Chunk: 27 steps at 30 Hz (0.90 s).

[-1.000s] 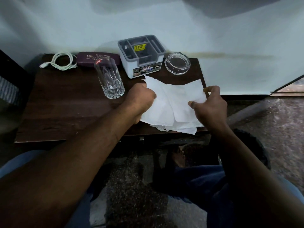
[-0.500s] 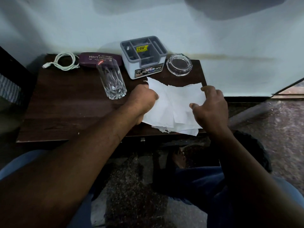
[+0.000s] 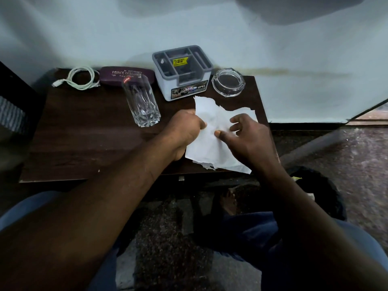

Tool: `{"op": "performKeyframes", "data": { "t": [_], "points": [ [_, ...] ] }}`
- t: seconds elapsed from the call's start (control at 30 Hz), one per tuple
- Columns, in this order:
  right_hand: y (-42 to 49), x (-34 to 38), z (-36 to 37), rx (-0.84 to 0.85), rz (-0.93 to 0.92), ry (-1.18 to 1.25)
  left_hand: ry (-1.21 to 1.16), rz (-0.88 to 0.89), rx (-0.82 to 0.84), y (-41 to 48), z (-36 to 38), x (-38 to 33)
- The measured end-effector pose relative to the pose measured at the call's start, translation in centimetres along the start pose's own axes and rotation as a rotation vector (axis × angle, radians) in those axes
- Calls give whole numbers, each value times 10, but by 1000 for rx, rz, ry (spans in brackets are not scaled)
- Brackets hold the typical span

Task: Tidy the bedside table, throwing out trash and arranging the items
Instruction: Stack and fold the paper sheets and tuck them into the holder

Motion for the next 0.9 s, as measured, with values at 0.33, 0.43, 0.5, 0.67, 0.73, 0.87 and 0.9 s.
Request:
{"op": "performKeyframes", "data": {
  "t": [0.33, 0.43, 0.5, 0.67, 0.73, 0.87, 0.9],
  "points": [
    [2, -3, 2, -134, -61, -42, 18, -11, 25, 0, 8, -1],
    [9, -7, -5, -213, -35, 27, 13, 0, -26, 2, 2, -3],
    [14, -8, -14, -251, -1, 86, 5, 4, -61, 2, -2, -5],
    [17, -2, -35, -323, 47, 280, -60, 20, -120, 3, -7, -9],
    [18, -1, -37, -318, 75, 368, -106, 9, -143, 3, -8, -9],
    [17, 7, -36, -186, 161, 658, -183, 13, -195, 0, -15, -15],
    [17, 9, -34, -162, 167, 696, -194, 25, -206, 0, -16, -16]
  ]
}}
Point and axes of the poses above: each hand's wrist, its own y-axis towards the middle knuckle, its own z-axis out of the palm, x = y × z, the point moved 3 cm from there along y, towards the middle knuckle, and after that the axes turned 9 degrees about z, right-handed, at the moved point
